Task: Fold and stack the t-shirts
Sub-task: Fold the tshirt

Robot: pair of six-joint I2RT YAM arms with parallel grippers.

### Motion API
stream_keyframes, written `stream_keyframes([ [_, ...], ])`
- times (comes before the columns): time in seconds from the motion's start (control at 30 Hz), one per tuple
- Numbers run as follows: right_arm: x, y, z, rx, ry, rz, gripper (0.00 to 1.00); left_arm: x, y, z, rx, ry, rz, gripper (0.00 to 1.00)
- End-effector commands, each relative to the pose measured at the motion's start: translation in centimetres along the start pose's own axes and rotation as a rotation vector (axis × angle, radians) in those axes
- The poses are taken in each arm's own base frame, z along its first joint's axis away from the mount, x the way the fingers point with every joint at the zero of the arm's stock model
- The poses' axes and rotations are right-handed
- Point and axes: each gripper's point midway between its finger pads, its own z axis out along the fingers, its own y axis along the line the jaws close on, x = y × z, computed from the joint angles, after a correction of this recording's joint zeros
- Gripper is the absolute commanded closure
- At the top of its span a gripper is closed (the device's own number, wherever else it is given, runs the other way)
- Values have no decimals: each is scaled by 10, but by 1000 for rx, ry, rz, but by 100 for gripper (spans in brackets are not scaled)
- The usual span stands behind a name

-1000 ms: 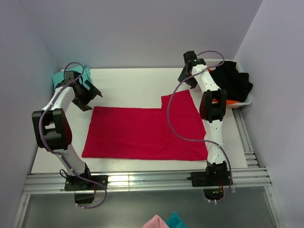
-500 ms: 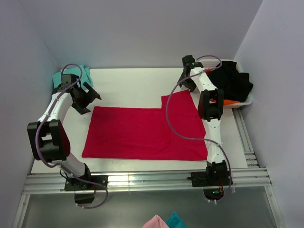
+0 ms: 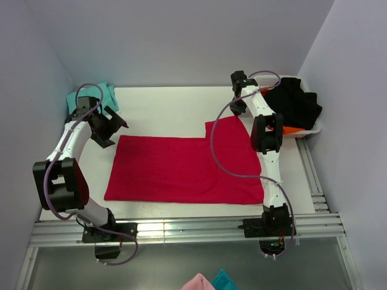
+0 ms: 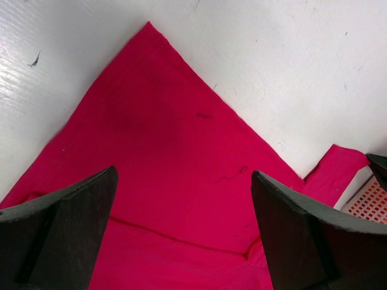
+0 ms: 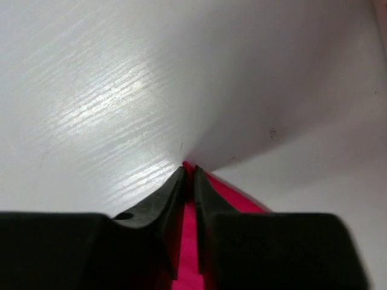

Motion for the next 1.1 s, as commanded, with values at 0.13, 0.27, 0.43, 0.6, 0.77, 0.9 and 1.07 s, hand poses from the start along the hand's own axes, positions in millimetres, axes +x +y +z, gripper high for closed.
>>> stream_keyframes([
  [0.13, 1, -1, -4, 2, 23, -9, 100, -3, 1, -10, 9, -44, -20, 1],
  [0.27, 9, -5, -2, 7, 43, -15, 100, -8, 10, 3, -37, -52, 2, 1],
  [0.43, 7, -8, -16, 1, 39, -10, 100, -29, 13, 45, -99, -34, 44, 0],
  [0.6, 31, -23, -25, 17, 85, -11, 100, -45, 3, 81, -103, 4, 66, 0],
  [0.77, 43, -39, -37, 29, 84, -6, 100, -57, 4, 107, -140, 21, 76, 1],
  [0.9, 47, -46, -43, 41, 88, -10, 100, -57, 7, 116, -162, 29, 77, 1],
  [1.07, 48, -49, -47, 47, 80, -10, 100, -42, 14, 125, -167, 60, 78, 3],
])
